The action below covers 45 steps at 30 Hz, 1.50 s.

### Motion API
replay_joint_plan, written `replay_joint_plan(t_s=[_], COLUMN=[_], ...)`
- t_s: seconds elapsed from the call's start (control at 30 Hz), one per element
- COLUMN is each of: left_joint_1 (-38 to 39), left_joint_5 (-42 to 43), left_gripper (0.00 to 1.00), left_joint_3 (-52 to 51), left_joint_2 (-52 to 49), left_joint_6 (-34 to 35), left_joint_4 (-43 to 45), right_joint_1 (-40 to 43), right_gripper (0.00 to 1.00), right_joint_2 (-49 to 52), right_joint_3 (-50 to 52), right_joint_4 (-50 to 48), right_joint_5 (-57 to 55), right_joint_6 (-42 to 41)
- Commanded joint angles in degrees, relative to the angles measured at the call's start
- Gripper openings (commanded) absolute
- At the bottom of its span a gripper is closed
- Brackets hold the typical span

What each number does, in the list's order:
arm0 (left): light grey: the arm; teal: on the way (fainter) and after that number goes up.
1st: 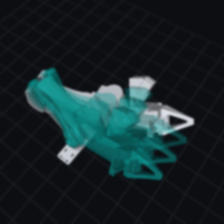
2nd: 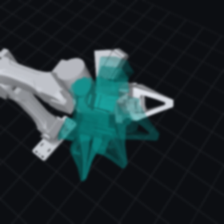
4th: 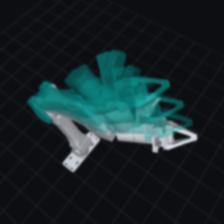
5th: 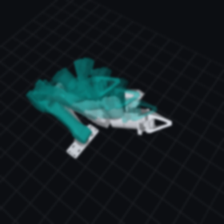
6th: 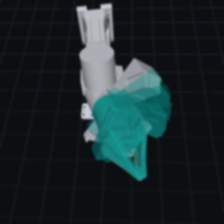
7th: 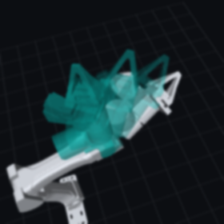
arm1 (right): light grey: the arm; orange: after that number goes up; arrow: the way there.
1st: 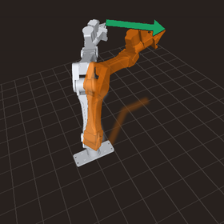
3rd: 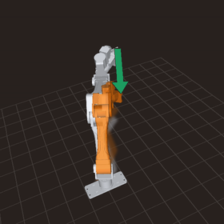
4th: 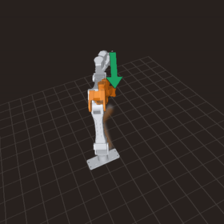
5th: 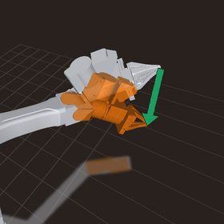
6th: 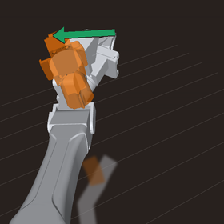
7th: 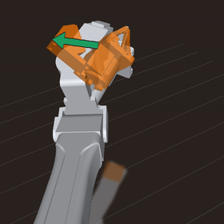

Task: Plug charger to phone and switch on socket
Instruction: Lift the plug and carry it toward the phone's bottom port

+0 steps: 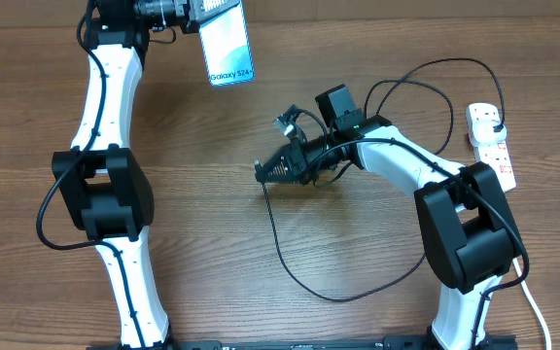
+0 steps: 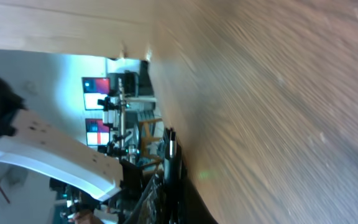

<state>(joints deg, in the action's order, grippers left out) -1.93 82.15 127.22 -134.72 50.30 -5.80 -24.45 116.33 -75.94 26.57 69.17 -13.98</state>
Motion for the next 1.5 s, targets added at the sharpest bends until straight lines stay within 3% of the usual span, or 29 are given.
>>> replay_joint_plan(t_s=[0.0, 0.2, 0.5, 0.67, 1.47], left_joint_1=[0.79, 0.85, 0.9, 0.96, 3.89], left_joint_5=[0.98, -0.22, -0.02, 0.44, 1.77], left_gripper=[0.04, 0.04, 0.04, 0.04, 0.04], left_joint_3=[1.18, 1.18, 1.18, 1.18, 1.18], left_joint_2=[1.88, 1.88, 1.88, 1.88, 1.88], left_joint_6=[9.64, 17.16, 18.1, 18.08, 11.32], left_joint_4=[7.3, 14.95, 15.02, 15.06, 13.38], right_joint_1=[0.87, 1.29, 1.44, 2.05, 4.37], right_gripper=[0.04, 0.04, 0.04, 0.04, 0.04], right_joint_2=[0.26, 0.26, 0.26, 0.26, 0.26], right_joint_3=[-1.05, -1.05, -1.07, -1.07, -1.07], right_joint_4=[-7.17, -22.1, -50.58, -60.19, -66.34], right_joint_5=[7.8, 9.42, 5.55, 3.28, 2.91], right_joint_6=[-1.79, -11.23, -30.21, -38.29, -42.93])
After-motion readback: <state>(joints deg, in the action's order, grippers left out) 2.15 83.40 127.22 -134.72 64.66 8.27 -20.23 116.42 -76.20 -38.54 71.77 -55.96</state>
